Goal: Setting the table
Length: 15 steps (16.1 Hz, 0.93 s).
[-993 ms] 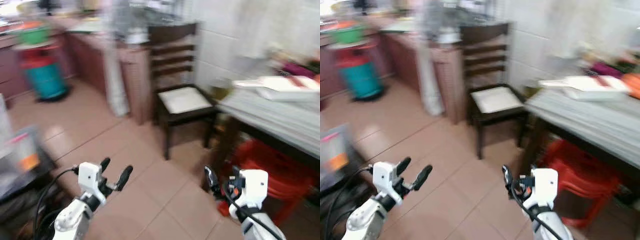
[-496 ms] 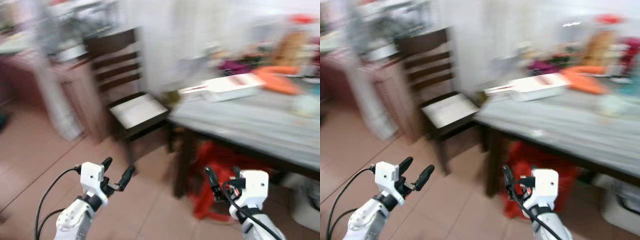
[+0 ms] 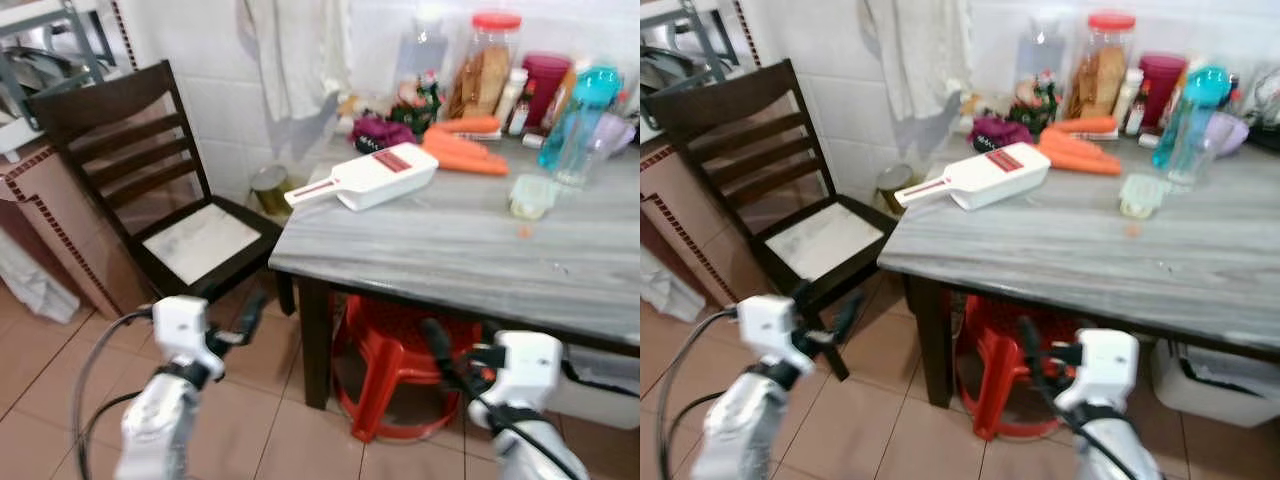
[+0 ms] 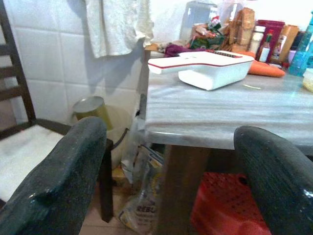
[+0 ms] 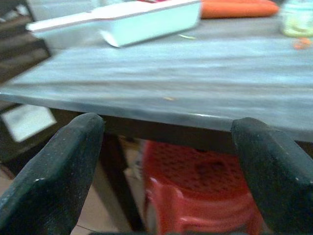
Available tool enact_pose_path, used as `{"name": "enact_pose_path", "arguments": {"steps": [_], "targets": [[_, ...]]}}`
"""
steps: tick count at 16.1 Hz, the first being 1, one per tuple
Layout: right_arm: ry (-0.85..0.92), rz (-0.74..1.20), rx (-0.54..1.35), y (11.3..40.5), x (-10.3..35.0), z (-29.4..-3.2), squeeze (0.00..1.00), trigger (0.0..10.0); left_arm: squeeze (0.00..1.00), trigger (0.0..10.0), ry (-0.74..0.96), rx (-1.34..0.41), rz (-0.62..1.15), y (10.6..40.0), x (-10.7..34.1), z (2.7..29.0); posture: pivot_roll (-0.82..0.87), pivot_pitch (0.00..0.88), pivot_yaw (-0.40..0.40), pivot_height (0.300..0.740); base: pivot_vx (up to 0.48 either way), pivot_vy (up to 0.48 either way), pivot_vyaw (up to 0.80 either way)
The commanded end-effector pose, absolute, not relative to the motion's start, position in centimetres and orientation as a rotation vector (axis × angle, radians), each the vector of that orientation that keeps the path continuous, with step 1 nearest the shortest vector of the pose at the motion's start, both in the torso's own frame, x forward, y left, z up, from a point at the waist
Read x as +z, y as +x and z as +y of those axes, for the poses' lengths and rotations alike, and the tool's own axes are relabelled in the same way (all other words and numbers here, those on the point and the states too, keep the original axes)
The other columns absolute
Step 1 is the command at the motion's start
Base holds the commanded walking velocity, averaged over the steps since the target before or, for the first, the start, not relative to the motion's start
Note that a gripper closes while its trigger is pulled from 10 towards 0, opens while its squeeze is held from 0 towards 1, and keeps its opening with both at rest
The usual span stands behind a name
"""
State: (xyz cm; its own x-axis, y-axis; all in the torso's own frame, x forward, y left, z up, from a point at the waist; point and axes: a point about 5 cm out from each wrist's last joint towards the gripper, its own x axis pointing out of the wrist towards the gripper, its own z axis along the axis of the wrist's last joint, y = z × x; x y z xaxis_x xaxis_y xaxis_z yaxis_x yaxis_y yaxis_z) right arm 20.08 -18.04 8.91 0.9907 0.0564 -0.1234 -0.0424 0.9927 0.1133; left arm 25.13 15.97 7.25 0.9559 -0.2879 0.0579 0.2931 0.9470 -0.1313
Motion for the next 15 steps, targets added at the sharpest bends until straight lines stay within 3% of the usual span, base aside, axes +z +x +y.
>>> {"name": "enact_pose_path", "arguments": {"steps": [1, 3, 11, 15], "targets": [[0.109, 0.099, 0.036, 20.21, 9.43, -17.98, 0.00, 10.0, 0.00, 10.0, -0.108, -0.245, -0.002, 24.77, 6.94, 17.25, -0.02, 0.000, 0.009, 0.740, 0.000, 0.000, 0.00], [0.111, 0.125, 0.013, 20.29, 8.99, -18.20, 0.00, 10.0, 0.00, 10.0, -0.087, -0.231, 0.009, 24.90, 7.06, 17.13, -0.02, 0.000, 0.011, 0.740, 0.000, 0.000, 0.00], [0.128, 0.134, -0.003, 20.48, 8.75, -18.10, 0.00, 10.0, 0.00, 10.0, -0.037, -0.207, 0.031, 24.97, 7.57, 16.82, -0.01, 0.000, 0.014, 0.740, 0.000, 0.000, -0.59], [0.143, 0.139, -0.019, 20.54, 8.64, -18.22, 0.00, 10.0, 0.00, 10.0, -0.027, -0.196, 0.043, 24.96, 7.57, 16.80, -0.01, 0.000, 0.015, 0.740, -0.064, 0.000, 0.00]]}}
